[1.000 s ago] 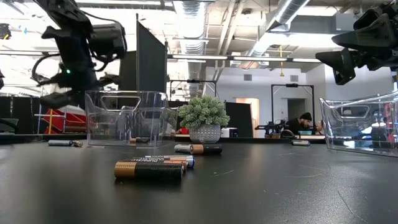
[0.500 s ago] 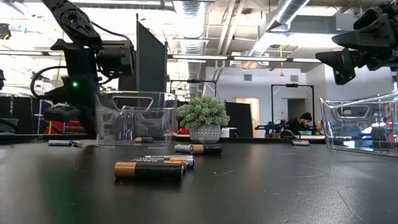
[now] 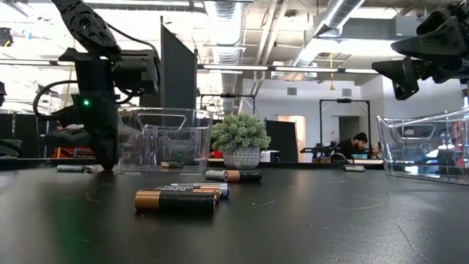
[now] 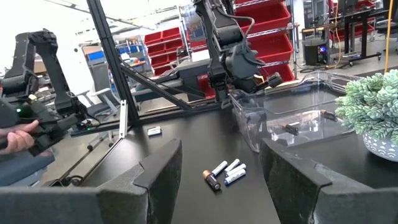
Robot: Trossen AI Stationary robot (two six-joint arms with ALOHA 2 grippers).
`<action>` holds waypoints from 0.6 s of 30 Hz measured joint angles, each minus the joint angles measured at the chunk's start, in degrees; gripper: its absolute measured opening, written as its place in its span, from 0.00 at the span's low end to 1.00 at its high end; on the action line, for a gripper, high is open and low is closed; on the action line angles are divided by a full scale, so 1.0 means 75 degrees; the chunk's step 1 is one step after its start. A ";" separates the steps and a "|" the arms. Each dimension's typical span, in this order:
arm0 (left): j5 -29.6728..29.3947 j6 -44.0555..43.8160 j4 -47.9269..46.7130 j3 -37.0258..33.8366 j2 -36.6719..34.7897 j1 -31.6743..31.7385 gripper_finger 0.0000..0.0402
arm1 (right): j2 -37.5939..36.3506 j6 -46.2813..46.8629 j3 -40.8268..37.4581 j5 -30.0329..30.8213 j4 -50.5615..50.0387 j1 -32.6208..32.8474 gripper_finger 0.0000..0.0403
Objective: Sort batteries
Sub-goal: Put the black-brown battery into the left transparent bin
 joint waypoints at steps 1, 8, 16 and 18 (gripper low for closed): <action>0.0003 0.0000 0.0003 0.0000 0.0000 -0.0055 0.04 | -0.0001 0.0000 0.0000 0.0000 0.0000 0.0000 0.58; 0.0037 -0.0035 0.0017 0.0000 0.0003 -0.0426 0.04 | 0.0000 0.0000 0.0000 0.0003 0.0000 0.0000 0.58; 0.0068 -0.0057 0.0017 0.0000 0.0003 -0.0783 0.04 | -0.0003 0.0000 0.0001 0.0001 0.0000 -0.0002 0.58; 0.0080 -0.0094 0.0016 0.0000 -0.0001 -0.0825 0.04 | -0.0001 0.0000 0.0002 0.0001 0.0000 -0.0002 0.58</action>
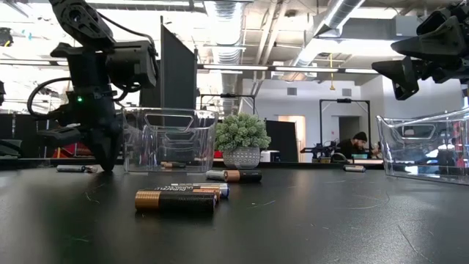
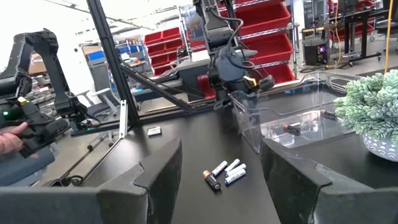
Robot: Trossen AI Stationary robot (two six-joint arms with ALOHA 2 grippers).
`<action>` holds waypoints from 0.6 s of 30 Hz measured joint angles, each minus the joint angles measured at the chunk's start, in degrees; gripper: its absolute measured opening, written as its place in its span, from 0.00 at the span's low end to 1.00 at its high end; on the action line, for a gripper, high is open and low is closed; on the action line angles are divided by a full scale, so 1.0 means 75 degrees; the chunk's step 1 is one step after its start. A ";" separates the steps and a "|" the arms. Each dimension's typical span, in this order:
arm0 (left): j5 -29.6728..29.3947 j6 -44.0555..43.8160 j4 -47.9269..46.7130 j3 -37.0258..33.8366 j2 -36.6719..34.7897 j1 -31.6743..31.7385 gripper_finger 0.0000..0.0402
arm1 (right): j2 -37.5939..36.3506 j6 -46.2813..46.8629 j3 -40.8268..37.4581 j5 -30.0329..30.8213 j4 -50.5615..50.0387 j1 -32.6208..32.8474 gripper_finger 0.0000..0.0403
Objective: Sort batteries
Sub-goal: Put the black-brown battery into the left transparent bin
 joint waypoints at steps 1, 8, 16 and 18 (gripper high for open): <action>0.0015 -0.0009 -0.0021 0.0000 -0.0037 -0.0019 0.04 | -0.0001 0.0000 -0.0002 -0.0001 0.0000 0.0000 0.58; 0.0324 -0.0131 -0.0757 -0.0010 -0.0514 -0.0190 0.04 | 0.0000 0.0000 -0.0001 0.0000 0.0000 0.0001 0.58; 0.0423 -0.0220 -0.0860 -0.0015 -0.0573 -0.0592 0.04 | -0.0002 0.0000 -0.0001 0.0001 0.0000 0.0002 0.58; 0.0388 -0.0215 -0.0748 -0.0012 -0.0573 -0.0693 0.04 | -0.0002 0.0000 0.0000 0.0000 0.0000 0.0002 0.58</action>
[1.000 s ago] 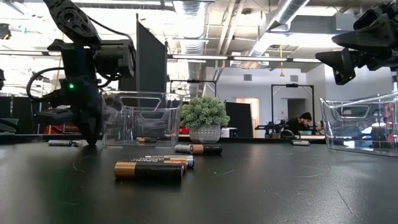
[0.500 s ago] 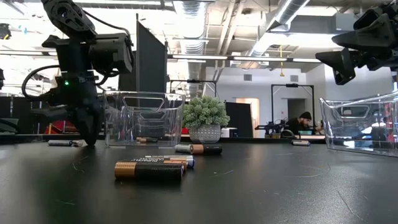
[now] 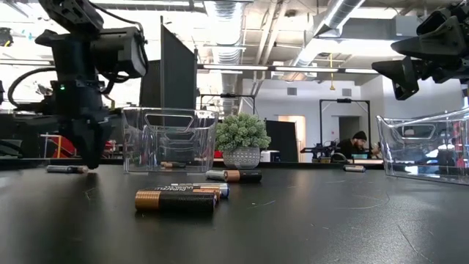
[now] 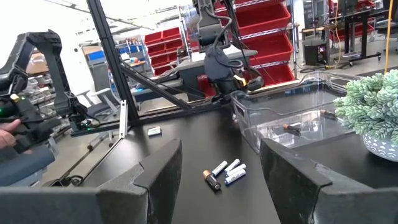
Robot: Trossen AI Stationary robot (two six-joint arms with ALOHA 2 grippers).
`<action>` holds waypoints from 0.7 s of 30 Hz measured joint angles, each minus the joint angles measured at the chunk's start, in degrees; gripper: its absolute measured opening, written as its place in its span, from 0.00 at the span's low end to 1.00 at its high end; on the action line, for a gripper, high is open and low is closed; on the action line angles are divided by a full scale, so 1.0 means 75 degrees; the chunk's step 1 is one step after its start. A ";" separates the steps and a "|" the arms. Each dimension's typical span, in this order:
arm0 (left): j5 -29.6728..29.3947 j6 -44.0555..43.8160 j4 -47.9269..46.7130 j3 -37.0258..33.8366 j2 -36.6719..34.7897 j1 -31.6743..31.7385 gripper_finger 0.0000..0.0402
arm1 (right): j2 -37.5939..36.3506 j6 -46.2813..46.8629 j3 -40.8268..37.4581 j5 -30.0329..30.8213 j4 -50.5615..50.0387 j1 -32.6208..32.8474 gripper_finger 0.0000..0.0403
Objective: Sort batteries
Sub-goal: Put the black-brown battery into the left transparent bin
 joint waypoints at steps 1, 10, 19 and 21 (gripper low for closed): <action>-0.0003 0.0006 0.0054 0.0000 0.0000 -0.0060 0.04 | 0.0001 0.0000 -0.0002 -0.0001 0.0000 0.0000 0.58; 0.0169 0.0009 0.0128 0.0003 0.0000 -0.0708 0.04 | 0.0000 0.0000 0.0000 -0.0001 0.0000 0.0000 0.58; 0.0163 0.0052 -0.0080 0.0129 0.0000 -0.1245 0.04 | 0.0000 0.0000 0.0001 -0.0002 0.0000 0.0000 0.58; 0.0163 0.0052 -0.0346 0.0305 0.0000 -0.1303 0.04 | 0.0000 0.0000 0.0000 0.0000 0.0000 0.0000 0.58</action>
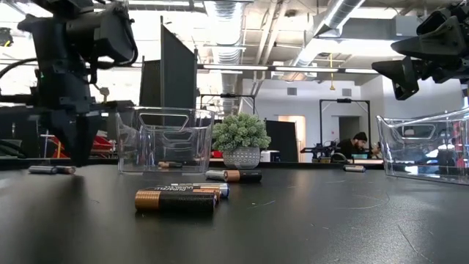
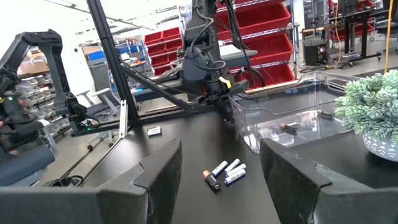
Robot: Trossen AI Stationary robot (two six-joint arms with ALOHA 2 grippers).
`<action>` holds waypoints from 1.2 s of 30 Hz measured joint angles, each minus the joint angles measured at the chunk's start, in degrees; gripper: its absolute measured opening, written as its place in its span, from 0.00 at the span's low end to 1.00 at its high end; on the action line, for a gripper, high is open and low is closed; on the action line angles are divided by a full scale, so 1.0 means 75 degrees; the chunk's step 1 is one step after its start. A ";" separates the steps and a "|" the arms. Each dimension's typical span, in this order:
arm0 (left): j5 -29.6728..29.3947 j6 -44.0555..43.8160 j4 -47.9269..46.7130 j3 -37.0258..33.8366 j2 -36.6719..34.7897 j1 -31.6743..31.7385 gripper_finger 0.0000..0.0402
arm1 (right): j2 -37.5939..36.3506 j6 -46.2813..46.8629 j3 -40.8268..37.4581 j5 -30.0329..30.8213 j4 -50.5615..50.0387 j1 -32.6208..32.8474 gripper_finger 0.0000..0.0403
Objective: Sort batteries
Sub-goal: Put the black-brown battery into the left transparent bin
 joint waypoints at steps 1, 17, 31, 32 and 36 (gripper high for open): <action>-0.0003 0.0000 -0.0157 0.0106 0.0000 -0.0028 0.04 | 0.0001 0.0000 -0.0001 -0.0001 0.0000 -0.0002 0.58; -0.0061 -0.0018 -0.1643 0.0878 -0.0003 -0.0246 0.04 | 0.0002 0.0000 0.0000 0.0000 0.0000 -0.0003 0.58; -0.0061 0.0926 -0.1628 0.0878 -0.0003 -0.0261 0.04 | 0.0002 0.0000 -0.0002 0.0000 0.0000 -0.0002 0.58; -0.0061 0.0983 -0.1625 0.0878 -0.0003 -0.0261 0.04 | 0.0001 0.0000 0.0000 -0.0001 0.0000 0.0000 0.58; -0.0061 0.1035 -0.1622 0.0877 -0.0003 -0.0261 0.04 | 0.0002 0.0000 -0.0002 0.0000 0.0000 0.0000 0.58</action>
